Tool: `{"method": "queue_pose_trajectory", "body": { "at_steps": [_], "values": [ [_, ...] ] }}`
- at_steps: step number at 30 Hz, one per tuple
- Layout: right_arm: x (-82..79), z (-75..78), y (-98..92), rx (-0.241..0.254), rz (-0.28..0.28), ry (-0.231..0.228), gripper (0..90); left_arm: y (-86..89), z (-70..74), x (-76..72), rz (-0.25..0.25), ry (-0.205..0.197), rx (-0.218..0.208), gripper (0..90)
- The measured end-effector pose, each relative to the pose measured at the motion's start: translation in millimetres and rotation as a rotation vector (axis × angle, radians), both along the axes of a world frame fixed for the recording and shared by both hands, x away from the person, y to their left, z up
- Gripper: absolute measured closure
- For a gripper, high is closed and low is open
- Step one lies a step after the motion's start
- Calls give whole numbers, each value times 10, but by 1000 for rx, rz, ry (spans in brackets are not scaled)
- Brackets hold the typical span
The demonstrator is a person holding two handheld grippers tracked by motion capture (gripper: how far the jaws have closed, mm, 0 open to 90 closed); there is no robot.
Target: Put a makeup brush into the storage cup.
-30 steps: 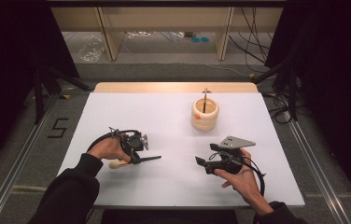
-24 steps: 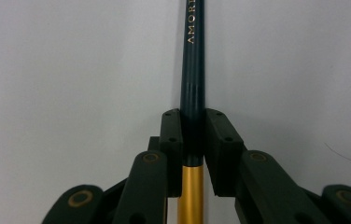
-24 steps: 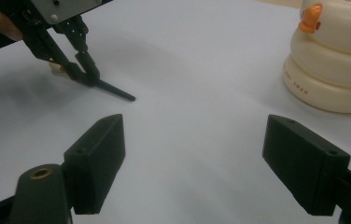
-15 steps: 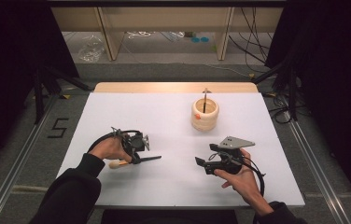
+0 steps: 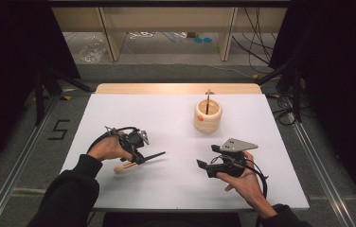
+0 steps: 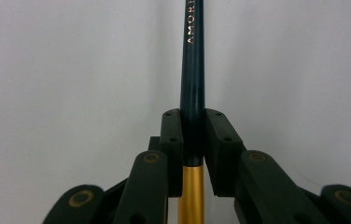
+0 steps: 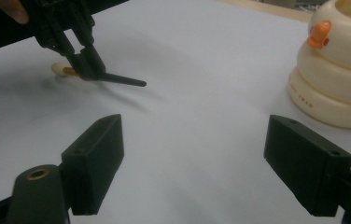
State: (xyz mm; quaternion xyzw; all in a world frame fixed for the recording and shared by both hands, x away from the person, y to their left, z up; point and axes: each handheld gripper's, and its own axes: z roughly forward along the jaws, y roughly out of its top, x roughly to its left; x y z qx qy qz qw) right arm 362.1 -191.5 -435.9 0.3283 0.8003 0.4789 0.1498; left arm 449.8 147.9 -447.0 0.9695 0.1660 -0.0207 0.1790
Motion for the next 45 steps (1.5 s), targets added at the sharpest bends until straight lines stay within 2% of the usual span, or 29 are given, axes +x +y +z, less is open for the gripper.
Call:
{"method": "queue_pose_trajectory", "body": {
  "at_steps": [2,3,7,8,9,11,14,16,20,21,22,23,24,26,33,35,36,37,40,41,44,45],
  "values": [
    [-8,10,23,-11,11,-44,203,-16,31,-34,12,28,-53,783],
    [-20,22,32,-27,18,-50,203,-33,42,-52,24,43,-92,783],
    [-64,49,86,-71,56,-113,204,-62,94,-61,6,64,-149,783],
    [-77,57,105,-84,66,-131,203,-71,108,-70,2,76,-145,783],
    [-89,62,124,-100,75,-158,201,-95,106,-104,31,90,-171,783],
    [-115,74,161,-130,95,-190,202,-134,121,-121,1,121,-194,783],
    [-146,79,215,-168,117,-226,209,-200,159,-150,-51,136,-216,783],
    [-167,85,248,-191,134,-249,218,-267,201,-201,-56,165,-269,783],
    [-225,119,306,-213,170,-298,235,-334,265,-252,-88,168,-269,783],
    [-239,127,321,-222,181,-312,240,-355,265,-280,-72,173,-286,783],
    [-254,131,341,-226,192,-319,246,-367,265,-292,-77,175,-289,783],
    [-265,133,360,-234,203,-326,250,-367,279,-274,-113,170,-264,783],
    [-277,133,381,-249,214,-335,251,-383,278,-288,-104,175,-270,783],
    [-297,127,422,-283,233,-354,255,-397,284,-290,-126,179,-264,783],
    [-337,121,514,-350,292,-407,289,-422,276,-299,-126,189,-269,783],
    [-345,117,537,-373,307,-414,294,-445,267,-333,-88,212,-302,783],
    [-349,114,549,-386,317,-420,298,-447,266,-333,-92,211,-303,783],
    [-359,106,565,-397,320,-429,304,-438,272,-306,-130,203,-278,783],
    [-377,103,605,-434,350,-449,307,-453,269,-316,-132,207,-274,783],
    [-389,100,621,-440,354,-457,309,-468,268,-347,-102,222,-295,783],
    [-421,106,659,-463,374,-466,316,-480,280,-335,-140,213,-272,783],
    [-421,113,667,-474,377,-480,321,-489,279,-341,-138,217,-271,783]
  ]
}}
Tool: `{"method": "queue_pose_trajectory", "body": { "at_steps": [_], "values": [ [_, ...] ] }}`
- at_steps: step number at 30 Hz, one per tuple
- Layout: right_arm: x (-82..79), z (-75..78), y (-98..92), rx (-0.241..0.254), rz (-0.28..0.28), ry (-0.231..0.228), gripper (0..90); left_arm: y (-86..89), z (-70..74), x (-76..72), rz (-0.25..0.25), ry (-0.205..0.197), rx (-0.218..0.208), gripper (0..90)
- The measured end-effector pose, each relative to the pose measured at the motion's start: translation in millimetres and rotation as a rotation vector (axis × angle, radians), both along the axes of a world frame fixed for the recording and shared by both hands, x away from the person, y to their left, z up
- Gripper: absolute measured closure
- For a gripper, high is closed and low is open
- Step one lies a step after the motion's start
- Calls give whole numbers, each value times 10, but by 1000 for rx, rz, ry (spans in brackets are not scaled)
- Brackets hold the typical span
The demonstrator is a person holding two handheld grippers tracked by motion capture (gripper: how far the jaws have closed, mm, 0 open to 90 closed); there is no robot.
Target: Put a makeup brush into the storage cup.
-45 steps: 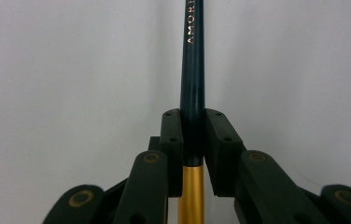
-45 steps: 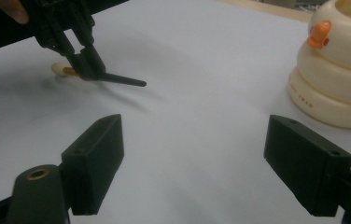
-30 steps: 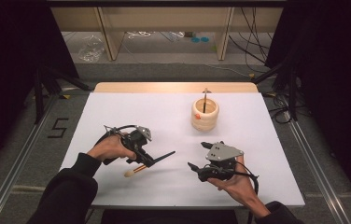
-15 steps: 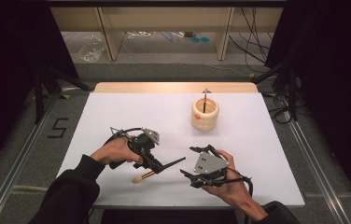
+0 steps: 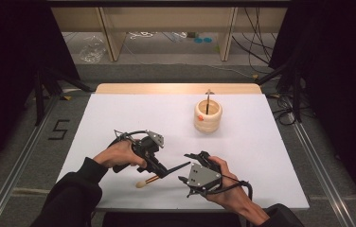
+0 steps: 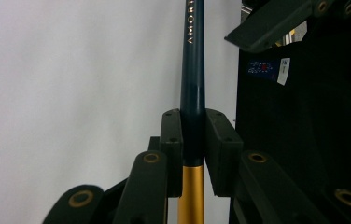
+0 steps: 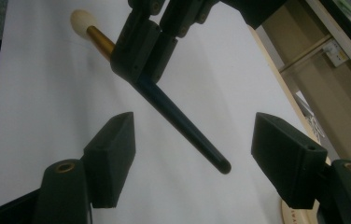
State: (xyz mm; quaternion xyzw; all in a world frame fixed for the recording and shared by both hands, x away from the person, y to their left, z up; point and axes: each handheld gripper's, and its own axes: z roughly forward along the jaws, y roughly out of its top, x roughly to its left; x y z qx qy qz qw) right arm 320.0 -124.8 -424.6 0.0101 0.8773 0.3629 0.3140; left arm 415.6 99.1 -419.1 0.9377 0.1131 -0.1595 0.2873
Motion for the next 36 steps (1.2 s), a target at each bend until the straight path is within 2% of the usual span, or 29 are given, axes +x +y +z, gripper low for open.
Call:
{"method": "queue_pose_trajectory", "body": {
  "at_steps": [2,4,5,6,10,13,14,15,16,17,19,21,23,24,25,26,28,29,31,33,35,36],
  "values": [
    [-15,-4,27,-7,12,-2,331,-12,-4,-11,-8,4,2,783],
    [-2,5,37,-46,28,-35,340,-22,-5,-16,-8,8,1,783],
    [-19,-7,56,-36,26,-21,347,-25,-4,-18,-8,8,2,783],
    [-21,-7,65,-47,34,-29,354,-28,-3,-20,-7,9,5,782],
    [-5,-4,87,-134,81,-95,393,-33,-6,-27,-11,9,8,783],
    [-18,-13,125,-169,121,-117,416,-39,-6,-28,-14,6,12,783],
    [-32,-14,135,-175,115,-129,423,-46,-1,-32,-15,4,17,783],
    [-62,-27,151,-182,100,-116,433,-50,-4,-36,-11,-6,12,783],
    [-61,-26,164,-190,115,-133,439,-54,-3,-39,-9,-8,13,783],
    [-84,-39,171,-189,91,-124,447,-57,0,-46,-13,5,17,783],
    [-106,-52,189,-209,92,-132,458,-57,-2,-46,-12,2,23,783],
    [-96,-54,210,-234,121,-154,463,-58,-2,-41,-12,-3,22,783],
    [-124,-72,221,-236,92,-148,475,-65,3,-49,-14,-2,25,783],
    [-122,-81,235,-252,115,-141,481,-68,-1,-49,-16,-7,22,783],
    [-129,-78,242,-257,106,-165,485,-71,3,-50,-16,-5,27,783],
    [-130,-86,250,-269,119,-155,489,-74,1,-50,-17,-6,29,783],
    [-129,-91,271,-282,132,-176,502,-79,-2,-51,-12,-1,32,783],
    [-148,-99,275,-279,105,-180,510,-80,-2,-51,-9,-5,33,783],
    [-155,-113,292,-300,118,-177,526,-83,-3,-47,-6,-9,32,783],
    [-166,-121,297,-313,101,-188,533,-89,-4,-54,-6,-4,32,783],
    [-163,-120,307,-327,112,-215,545,-92,-14,-56,-7,-6,24,783],
    [-156,-121,315,-336,128,-215,550,-94,-7,-56,-5,-4,31,783]
  ]
}}
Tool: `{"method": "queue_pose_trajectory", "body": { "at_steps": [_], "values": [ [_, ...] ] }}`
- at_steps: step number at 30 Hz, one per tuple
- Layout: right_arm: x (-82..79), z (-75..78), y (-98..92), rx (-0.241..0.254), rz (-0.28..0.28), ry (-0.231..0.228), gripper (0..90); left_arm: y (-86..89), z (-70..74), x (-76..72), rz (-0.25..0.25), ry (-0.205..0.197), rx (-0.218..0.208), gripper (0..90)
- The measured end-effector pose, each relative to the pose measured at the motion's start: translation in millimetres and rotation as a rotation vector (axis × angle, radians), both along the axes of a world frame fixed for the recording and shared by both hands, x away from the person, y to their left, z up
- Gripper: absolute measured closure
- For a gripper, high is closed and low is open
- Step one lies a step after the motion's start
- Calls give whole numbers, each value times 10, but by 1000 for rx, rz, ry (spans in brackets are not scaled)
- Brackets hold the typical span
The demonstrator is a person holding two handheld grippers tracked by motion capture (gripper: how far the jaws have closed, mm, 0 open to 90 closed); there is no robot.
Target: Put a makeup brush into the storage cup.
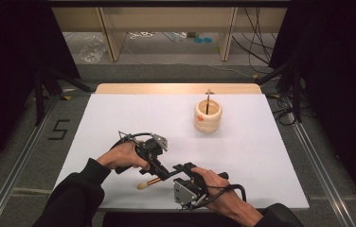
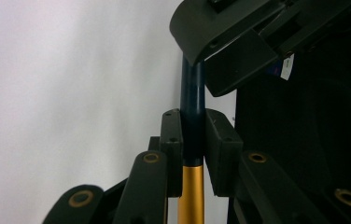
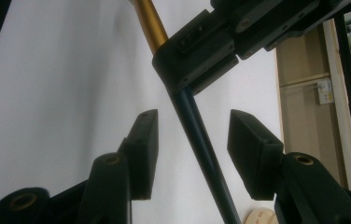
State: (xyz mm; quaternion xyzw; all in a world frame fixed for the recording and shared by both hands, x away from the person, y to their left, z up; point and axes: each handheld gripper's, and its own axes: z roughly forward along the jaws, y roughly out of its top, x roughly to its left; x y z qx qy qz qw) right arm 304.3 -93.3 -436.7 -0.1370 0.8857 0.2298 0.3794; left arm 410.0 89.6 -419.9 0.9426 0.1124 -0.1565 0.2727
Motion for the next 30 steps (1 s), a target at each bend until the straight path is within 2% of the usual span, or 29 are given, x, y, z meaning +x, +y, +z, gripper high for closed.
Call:
{"method": "queue_pose_trajectory", "body": {
  "at_steps": [1,2,3,4,5,6,11,12,13,16,17,18,19,20,21,22,23,27,28,29,30],
  "values": [
    [-16,-5,0,1,-22,7,556,-3,3,2,-3,-2,4,783],
    [3,0,14,-11,14,-8,566,-3,2,3,-2,-4,2,783],
    [3,-1,17,-12,11,-16,572,-6,3,1,-2,-4,3,783],
    [-23,-9,13,-14,-24,-5,579,-9,5,-1,-4,-4,4,783],
    [-1,-1,24,-21,8,-29,585,-12,7,-2,-3,-4,4,783],
    [5,-4,30,-30,22,-33,592,-15,9,-2,-3,-4,5,783],
    [7,-13,44,-50,30,-54,624,-32,17,-14,4,-5,11,783],
    [13,-11,51,-63,45,-60,630,-36,13,-16,-1,-3,10,783],
    [2,-16,50,-58,24,-61,632,-38,12,-17,2,-1,10,783],
    [7,-25,64,-73,28,-78,647,-40,9,-16,7,-2,10,783],
    [-14,-35,62,-78,0,-65,655,-39,12,-20,9,2,8,783],
    [-15,-39,61,-83,3,-62,660,-37,8,-16,9,-5,4,783],
    [10,-29,76,-83,38,-89,663,-37,13,-13,10,-6,7,783],
    [-2,-33,78,-81,26,-85,667,-38,21,-14,13,-6,14,783],
    [11,-22,80,-100,50,-102,670,-37,12,-14,11,-7,7,783],
    [-8,-32,83,-90,23,-93,674,-38,10,-16,12,-8,5,783],
    [3,-27,85,-99,41,-100,678,-40,10,-17,12,-7,6,783],
    [3,-25,95,-116,50,-119,692,-46,14,-19,8,-1,9,783],
    [-9,-48,97,-101,38,-97,695,-47,12,-13,9,-9,10,782],
    [-8,-41,99,-109,44,-107,698,-47,13,-15,7,-6,11,782],
    [-23,-38,96,-121,26,-104,701,-48,9,-18,8,-5,12,783]
  ]
}}
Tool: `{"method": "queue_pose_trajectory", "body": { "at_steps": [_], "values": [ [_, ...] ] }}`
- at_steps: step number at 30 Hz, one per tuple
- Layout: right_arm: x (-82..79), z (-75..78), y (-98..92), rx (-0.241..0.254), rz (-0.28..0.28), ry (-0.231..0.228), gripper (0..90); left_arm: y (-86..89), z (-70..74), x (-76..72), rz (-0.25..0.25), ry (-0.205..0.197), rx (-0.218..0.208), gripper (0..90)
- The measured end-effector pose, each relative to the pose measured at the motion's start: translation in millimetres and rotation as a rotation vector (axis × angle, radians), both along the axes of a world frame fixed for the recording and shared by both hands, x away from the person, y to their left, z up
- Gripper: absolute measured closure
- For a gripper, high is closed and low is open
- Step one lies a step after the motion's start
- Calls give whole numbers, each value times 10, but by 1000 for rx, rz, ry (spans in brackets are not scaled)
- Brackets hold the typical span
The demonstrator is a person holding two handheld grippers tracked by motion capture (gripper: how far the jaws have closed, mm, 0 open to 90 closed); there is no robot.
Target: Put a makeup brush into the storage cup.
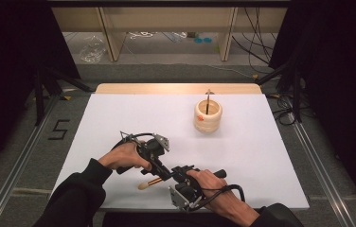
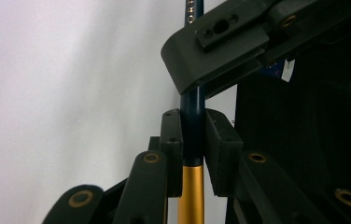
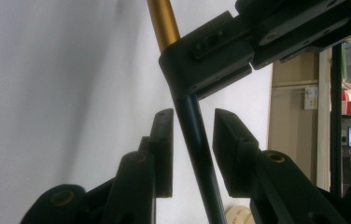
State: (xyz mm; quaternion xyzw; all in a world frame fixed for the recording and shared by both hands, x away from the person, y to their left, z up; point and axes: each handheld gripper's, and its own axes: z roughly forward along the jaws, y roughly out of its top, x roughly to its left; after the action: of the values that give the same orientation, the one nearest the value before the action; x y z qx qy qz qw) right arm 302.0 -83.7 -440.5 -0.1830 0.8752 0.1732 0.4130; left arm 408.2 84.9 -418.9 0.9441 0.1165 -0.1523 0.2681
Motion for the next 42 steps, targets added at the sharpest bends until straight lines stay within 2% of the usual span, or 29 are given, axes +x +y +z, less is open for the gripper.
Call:
{"method": "queue_pose_trajectory", "body": {
  "at_steps": [2,6,10,11,14,15,18,20,24,25,26,28,29,30,31,32,33,35,36,39,40,42],
  "values": [
    [-15,-24,-5,6,-21,20,709,-1,-6,0,1,-3,1,782],
    [-4,-15,3,-15,-3,3,718,-7,-4,-2,-2,-3,0,783],
    [-20,-30,6,-7,-20,12,721,-15,-7,-8,-5,-2,2,782],
    [-5,-25,9,-17,-2,1,723,-16,-9,-7,-5,-2,2,783],
    [-10,-32,11,-17,-9,2,733,-15,-9,-5,-5,-1,2,782],
    [3,-29,17,-20,10,-6,734,-14,-8,-5,-5,-2,2,783],
    [2,-29,22,-25,13,-7,740,-17,-10,-8,-4,1,3,782],
    [-14,-33,18,-28,-8,0,742,-20,-12,-7,-3,1,5,782],
    [-11,-29,20,-50,-2,-13,749,-21,-15,-2,-3,-1,8,782],
    [-15,-39,22,-38,-4,-5,753,-21,-15,-4,-3,4,8,782],
    [-13,-38,21,-50,1,-13,756,-21,-16,-2,-4,4,9,782],
    [-24,-76,21,-21,-14,14,760,-23,-19,-1,-2,6,8,782],
    [-16,-69,27,-31,2,8,761,-24,-21,0,-1,8,8,782],
    [16,-48,47,-50,53,-18,762,-27,-23,-2,0,8,10,783],
    [39,-37,56,-57,77,-42,764,-29,-24,-2,0,8,12,783],
    [45,-33,58,-63,85,-46,765,-31,-26,0,-2,5,13,782],
    [36,-36,47,-85,80,-36,765,-32,-27,-3,0,10,14,782],
    [-19,-46,38,-81,12,-15,766,-38,-31,-7,5,15,18,782],
    [-18,-56,45,-66,22,-6,767,-40,-34,-5,3,13,19,782],
    [-21,-49,49,-91,21,-17,767,-45,-36,-6,7,18,24,782],
    [-5,-42,63,-97,48,-28,766,-47,-35,-8,8,19,25,782],
    [11,-54,71,-86,72,-16,766,-49,-33,-8,10,19,24,783]
  ]
}}
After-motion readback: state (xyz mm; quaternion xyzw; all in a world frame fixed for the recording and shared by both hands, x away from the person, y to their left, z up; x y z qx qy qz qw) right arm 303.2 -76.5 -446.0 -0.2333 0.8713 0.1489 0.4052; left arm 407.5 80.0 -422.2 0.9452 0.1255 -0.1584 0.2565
